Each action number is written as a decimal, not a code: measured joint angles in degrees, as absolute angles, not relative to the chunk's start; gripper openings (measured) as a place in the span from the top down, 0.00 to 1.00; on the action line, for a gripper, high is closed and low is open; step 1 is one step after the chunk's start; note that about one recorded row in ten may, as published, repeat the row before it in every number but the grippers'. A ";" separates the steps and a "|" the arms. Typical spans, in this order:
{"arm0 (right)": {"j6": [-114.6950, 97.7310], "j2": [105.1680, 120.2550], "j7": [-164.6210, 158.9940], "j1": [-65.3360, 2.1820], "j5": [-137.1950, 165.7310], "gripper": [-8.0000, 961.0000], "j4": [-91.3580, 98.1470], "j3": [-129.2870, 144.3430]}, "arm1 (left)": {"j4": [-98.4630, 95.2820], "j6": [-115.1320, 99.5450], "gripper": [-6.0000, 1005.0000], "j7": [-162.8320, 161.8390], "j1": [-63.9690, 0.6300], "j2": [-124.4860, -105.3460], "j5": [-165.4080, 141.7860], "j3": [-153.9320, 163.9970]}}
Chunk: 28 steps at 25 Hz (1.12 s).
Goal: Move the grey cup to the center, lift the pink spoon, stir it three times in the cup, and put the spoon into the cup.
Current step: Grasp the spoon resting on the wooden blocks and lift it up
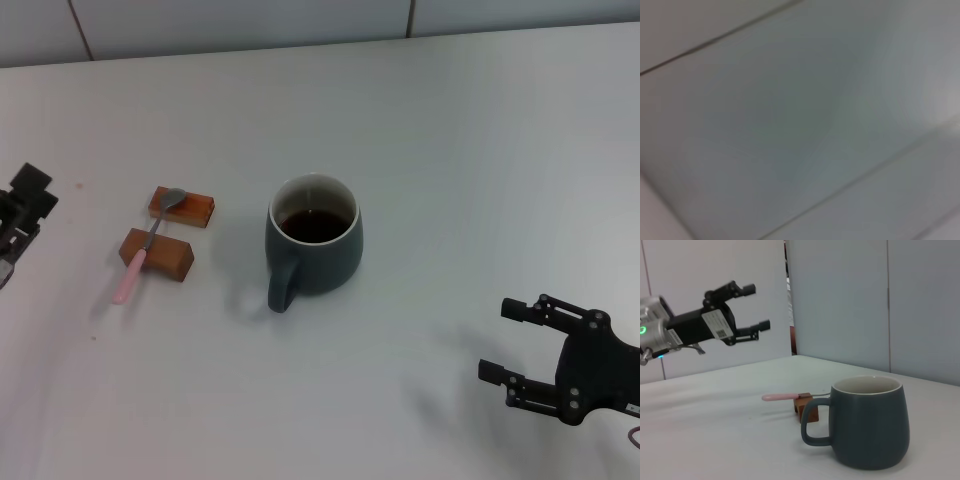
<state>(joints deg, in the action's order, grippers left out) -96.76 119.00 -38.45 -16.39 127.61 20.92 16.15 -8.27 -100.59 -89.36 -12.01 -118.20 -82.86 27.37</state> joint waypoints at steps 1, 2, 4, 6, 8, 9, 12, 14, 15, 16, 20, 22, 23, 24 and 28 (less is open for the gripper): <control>-96.76 119.00 -38.47 -16.48 127.70 0.21 20.97 16.16 | -8.26 -99.32 0.17 -92.64 -11.81 -118.20 -82.86 26.86; -96.76 118.97 -38.48 -16.51 127.75 0.21 20.99 16.17 | -8.21 -98.44 0.17 -94.79 -11.53 -118.20 -82.85 26.41; -96.76 118.93 -38.50 -16.63 127.79 0.21 21.13 16.17 | -8.04 -96.67 0.17 -99.17 -10.64 -118.23 -82.80 24.84; -96.76 118.92 -38.54 -16.66 127.79 0.21 21.16 16.17 | -7.90 -95.34 0.17 -102.52 -9.69 -118.26 -82.78 23.56; -96.76 118.92 -38.68 -16.68 127.79 0.21 21.18 16.17 | -7.83 -94.22 0.17 -105.30 -9.16 -118.31 -82.83 23.31; -96.76 118.91 -38.79 -16.71 127.79 0.21 21.23 16.17 | -7.75 -93.80 0.17 -106.32 -8.98 -118.33 -82.88 23.41; -96.76 118.91 -38.87 -16.89 127.80 0.21 21.25 16.17 | -7.51 -92.41 0.17 -108.81 -8.38 -118.38 -83.25 24.12; -96.73 118.91 -38.93 -17.19 127.80 0.21 21.27 16.17 | -7.45 -91.27 0.17 -110.40 -7.69 -118.42 -83.29 25.23; -96.73 118.91 -38.93 -17.19 127.80 0.21 21.27 16.17 | -7.45 -91.27 0.17 -110.40 -7.69 -118.42 -83.29 25.23; -96.68 118.91 -38.93 -17.25 127.80 0.21 21.27 16.17 | -7.21 -90.48 0.17 -111.27 -7.46 -118.46 -83.32 26.41; -96.18 118.88 -38.94 -17.64 127.80 0.21 21.27 16.17 | -4.87 -88.79 0.17 -112.25 -7.22 -118.39 -83.33 28.56; -96.08 118.85 -38.94 -17.80 127.80 0.21 21.27 16.17 | -3.89 -88.47 0.17 -112.48 -7.15 -118.34 -83.33 29.02; -96.08 118.85 -38.93 -17.86 127.82 0.21 21.27 16.17 | -3.63 -88.35 0.17 -112.66 -7.14 -118.35 -83.32 29.33; -96.04 118.84 -38.94 -17.93 127.85 0.21 21.31 16.13 | -3.26 -88.09 0.17 -113.00 -7.17 -118.39 -83.32 29.89; -95.87 118.83 -38.96 -17.96 127.87 0.21 21.36 16.10 | -2.27 -87.77 0.17 -113.19 -7.39 -118.45 -83.31 30.19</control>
<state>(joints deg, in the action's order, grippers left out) -95.87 118.83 -38.96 -17.96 127.87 21.36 16.10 -2.27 -87.77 -113.19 -7.39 -118.45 -83.31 30.19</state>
